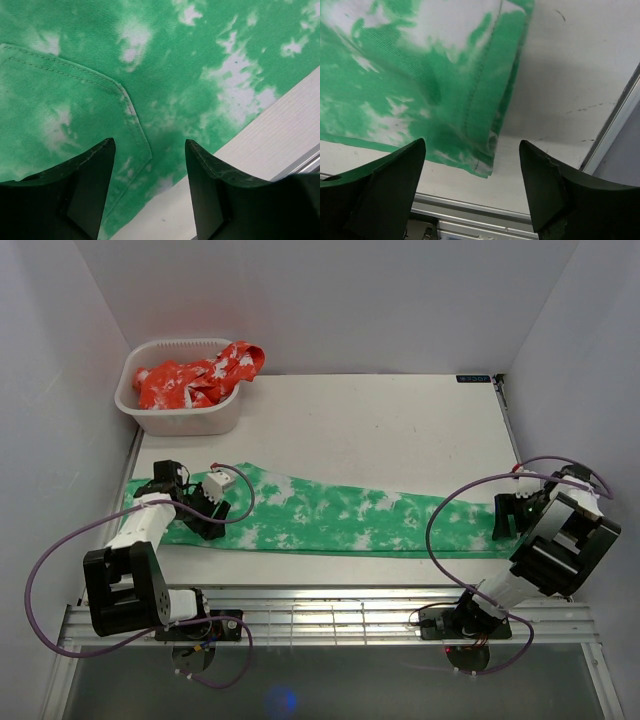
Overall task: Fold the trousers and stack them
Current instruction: Fold the trousers
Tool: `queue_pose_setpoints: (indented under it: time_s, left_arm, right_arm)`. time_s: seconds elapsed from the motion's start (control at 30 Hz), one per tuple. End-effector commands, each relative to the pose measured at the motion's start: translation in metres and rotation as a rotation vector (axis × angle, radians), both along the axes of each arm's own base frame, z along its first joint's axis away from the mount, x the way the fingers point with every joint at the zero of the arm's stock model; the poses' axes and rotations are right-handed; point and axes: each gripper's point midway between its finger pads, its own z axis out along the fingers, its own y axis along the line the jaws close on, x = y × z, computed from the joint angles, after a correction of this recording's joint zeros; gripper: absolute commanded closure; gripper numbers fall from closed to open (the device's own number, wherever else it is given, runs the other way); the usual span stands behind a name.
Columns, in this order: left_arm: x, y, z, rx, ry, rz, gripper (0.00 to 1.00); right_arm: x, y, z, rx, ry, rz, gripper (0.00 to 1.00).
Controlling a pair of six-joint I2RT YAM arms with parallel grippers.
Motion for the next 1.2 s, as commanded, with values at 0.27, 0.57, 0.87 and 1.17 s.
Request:
queue_pose_setpoints:
  time_s: [0.27,0.57,0.87,1.17]
  left_arm:
    - [-0.007,-0.001,0.003,0.003,-0.026,0.019,0.31]
    - [0.013,-0.004,0.052,-0.069,-0.098,0.089,0.29]
    - [0.004,0.039,0.002,0.021,0.093,0.246,0.44]
    - [-0.008,0.068,-0.056,0.08,0.279,0.379,0.59]
  right_arm:
    - [-0.011,0.007,0.017,0.166,0.011,-0.049,0.72]
    - [0.0,0.003,0.038,0.19,-0.013,-0.046,0.92]
    - [0.003,0.008,0.061,0.229,-0.019,-0.042,0.92]
    - [-0.017,-0.014,0.06,0.179,0.036,-0.067,0.92]
